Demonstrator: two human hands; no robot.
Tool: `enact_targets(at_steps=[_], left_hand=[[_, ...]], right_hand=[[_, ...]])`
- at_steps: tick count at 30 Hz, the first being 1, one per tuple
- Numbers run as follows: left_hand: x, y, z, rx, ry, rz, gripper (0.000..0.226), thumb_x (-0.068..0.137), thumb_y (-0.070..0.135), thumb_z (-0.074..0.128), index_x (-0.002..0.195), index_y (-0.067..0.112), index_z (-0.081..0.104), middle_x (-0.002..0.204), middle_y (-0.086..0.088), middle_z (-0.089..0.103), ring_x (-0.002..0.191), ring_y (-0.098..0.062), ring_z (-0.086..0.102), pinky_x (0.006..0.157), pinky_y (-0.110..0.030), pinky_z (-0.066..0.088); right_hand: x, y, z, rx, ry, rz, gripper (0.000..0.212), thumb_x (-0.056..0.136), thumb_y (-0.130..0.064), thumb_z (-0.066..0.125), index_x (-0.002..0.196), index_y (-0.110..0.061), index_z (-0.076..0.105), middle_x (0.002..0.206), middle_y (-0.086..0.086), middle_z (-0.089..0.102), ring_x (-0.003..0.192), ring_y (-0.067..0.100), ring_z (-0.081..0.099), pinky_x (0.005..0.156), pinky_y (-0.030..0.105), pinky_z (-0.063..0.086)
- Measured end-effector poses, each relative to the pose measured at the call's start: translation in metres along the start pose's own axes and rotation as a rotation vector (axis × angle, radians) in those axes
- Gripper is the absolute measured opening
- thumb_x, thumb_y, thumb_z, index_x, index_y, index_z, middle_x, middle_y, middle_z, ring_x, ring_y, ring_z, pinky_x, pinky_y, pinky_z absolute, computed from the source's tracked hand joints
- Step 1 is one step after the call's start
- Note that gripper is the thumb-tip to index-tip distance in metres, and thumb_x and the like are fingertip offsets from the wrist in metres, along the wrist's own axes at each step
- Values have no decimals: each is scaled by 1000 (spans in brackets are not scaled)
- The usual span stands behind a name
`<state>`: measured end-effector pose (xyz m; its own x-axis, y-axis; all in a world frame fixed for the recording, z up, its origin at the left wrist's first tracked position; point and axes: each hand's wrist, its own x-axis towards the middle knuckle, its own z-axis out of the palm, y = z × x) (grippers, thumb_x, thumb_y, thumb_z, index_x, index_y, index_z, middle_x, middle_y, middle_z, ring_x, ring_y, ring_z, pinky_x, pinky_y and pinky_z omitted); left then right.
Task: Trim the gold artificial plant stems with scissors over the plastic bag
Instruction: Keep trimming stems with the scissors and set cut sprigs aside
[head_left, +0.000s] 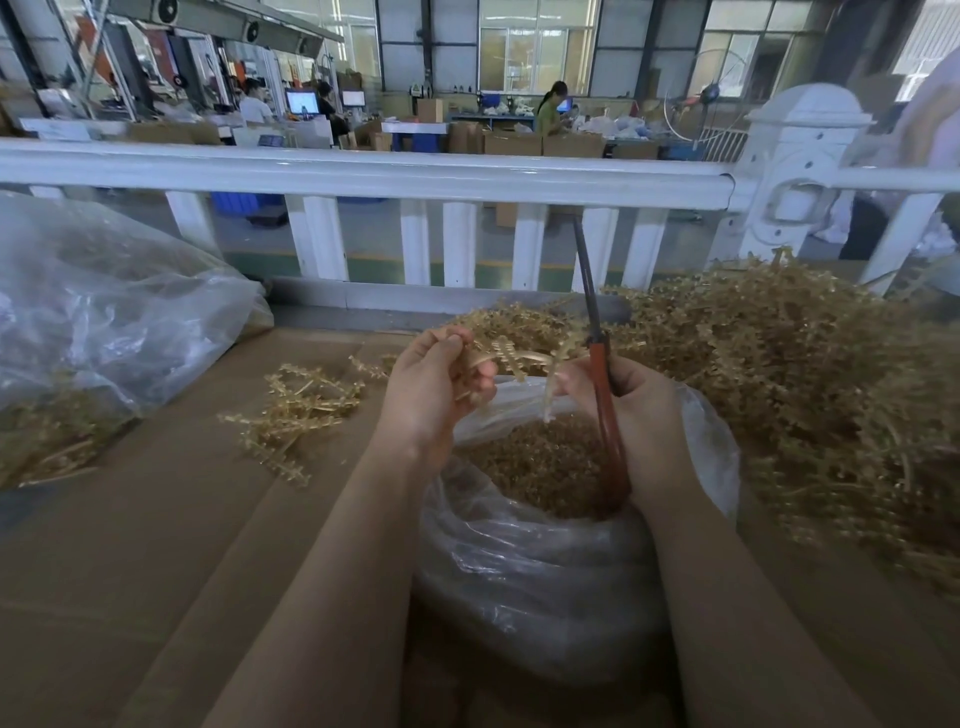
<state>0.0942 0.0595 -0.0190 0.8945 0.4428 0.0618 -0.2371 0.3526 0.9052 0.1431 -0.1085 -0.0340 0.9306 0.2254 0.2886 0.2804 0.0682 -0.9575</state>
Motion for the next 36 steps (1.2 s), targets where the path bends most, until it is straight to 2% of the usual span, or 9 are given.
enact_targets(at_steps=[2, 6, 13, 17, 20, 26, 29, 33, 36], left_hand=[[0, 0, 0, 2, -22, -28, 16, 106, 10, 39, 105, 8, 55, 61, -3, 63, 55, -13, 60, 58, -27, 53], [-1, -2, 2, 21, -70, -59, 16, 106, 12, 42, 99, 10, 56, 66, -6, 69, 56, -15, 62, 61, -29, 57], [0, -1, 1, -40, -92, -114, 16, 105, 14, 44, 98, 9, 57, 74, -10, 74, 60, -17, 69, 61, -29, 58], [0, 0, 0, -58, -110, -128, 15, 105, 15, 45, 104, 7, 58, 77, -12, 74, 64, -19, 71, 61, -29, 58], [0, 0, -1, -44, -112, -120, 14, 105, 14, 45, 105, 7, 57, 78, -13, 75, 65, -20, 71, 63, -30, 58], [2, 0, -2, -59, -59, -83, 17, 105, 15, 44, 101, 8, 59, 76, -11, 74, 63, -19, 70, 63, -29, 59], [3, 2, -5, -155, 16, -33, 18, 106, 14, 43, 99, 9, 59, 73, -8, 73, 64, -17, 70, 65, -30, 58], [5, 12, -16, -310, 286, 128, 12, 105, 11, 45, 105, 6, 57, 78, -9, 74, 65, -16, 69, 64, -27, 58], [6, 22, -29, -297, 518, 317, 11, 105, 11, 44, 112, 6, 51, 75, -5, 73, 63, -14, 69, 62, -25, 56]], right_hand=[[2, 2, -1, -21, 14, 10, 7, 86, -17, 79, 83, -22, 76, 78, -7, 76, 76, 6, 71, 73, 21, 54], [3, 2, 0, -32, -18, 24, 11, 86, -11, 79, 83, -21, 76, 78, -5, 76, 78, 10, 71, 78, 28, 56], [-2, -4, -1, 50, -43, -8, 31, 90, -5, 72, 68, -27, 78, 77, 4, 77, 47, -4, 58, 48, 5, 42], [-3, -5, -1, 55, -17, -13, 28, 90, -3, 71, 69, -22, 74, 52, -11, 64, 43, -5, 56, 46, 5, 41], [-1, -4, -3, 41, -11, -3, 35, 90, -4, 72, 65, -28, 77, 52, -13, 63, 44, -5, 56, 47, 5, 41], [-2, -2, -4, 23, -26, -35, 21, 91, -5, 70, 80, -21, 74, 60, -6, 70, 51, -4, 60, 53, 5, 44], [-3, -2, -4, 34, -39, -32, 9, 93, -7, 68, 91, -14, 74, 72, 4, 75, 53, -2, 62, 59, 5, 46], [-3, 0, -5, 51, -16, -47, 9, 94, -6, 68, 92, -13, 73, 72, 6, 75, 47, -3, 57, 58, 6, 46], [-2, 1, -4, 45, -1, -48, 9, 92, -8, 69, 91, -16, 74, 72, 6, 75, 66, 6, 69, 80, 16, 49]])
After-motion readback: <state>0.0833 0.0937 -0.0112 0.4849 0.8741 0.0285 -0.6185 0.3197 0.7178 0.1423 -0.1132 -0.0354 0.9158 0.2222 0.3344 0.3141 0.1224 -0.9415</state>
